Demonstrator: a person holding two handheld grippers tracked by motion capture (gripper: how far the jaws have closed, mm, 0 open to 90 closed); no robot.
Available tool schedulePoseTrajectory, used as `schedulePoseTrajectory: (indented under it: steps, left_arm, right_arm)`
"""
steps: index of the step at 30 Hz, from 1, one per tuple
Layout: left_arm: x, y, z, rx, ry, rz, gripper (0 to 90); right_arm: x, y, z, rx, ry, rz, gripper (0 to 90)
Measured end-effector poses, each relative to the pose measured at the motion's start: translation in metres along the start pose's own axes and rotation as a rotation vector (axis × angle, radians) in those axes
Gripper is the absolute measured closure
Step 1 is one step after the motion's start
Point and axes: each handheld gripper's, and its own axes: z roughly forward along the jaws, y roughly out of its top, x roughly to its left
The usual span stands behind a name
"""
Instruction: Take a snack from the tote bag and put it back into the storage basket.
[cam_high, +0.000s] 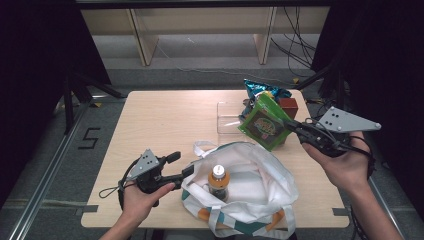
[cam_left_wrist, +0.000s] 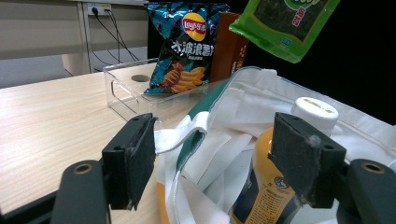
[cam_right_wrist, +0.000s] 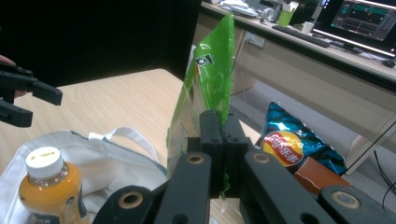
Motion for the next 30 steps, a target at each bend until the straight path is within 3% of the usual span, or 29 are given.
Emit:
schedulePoseTrajectory:
  steps: [5,14,30]
  left_arm:
    - [0.000,0.000,0.000,0.000,0.000,0.000,30.3]
    - [0.000,0.000,-0.001,0.001,0.000,0.001,30.3]
    - [0.001,0.000,-0.001,0.001,0.001,0.005,30.3]
  right_arm:
    - [-0.002,0.002,0.004,0.000,0.012,-0.008,90.0]
    - [-0.005,0.003,0.009,0.001,-0.017,-0.003,90.0]
    - [-0.014,-0.001,0.026,0.029,-0.046,-0.036,90.0]
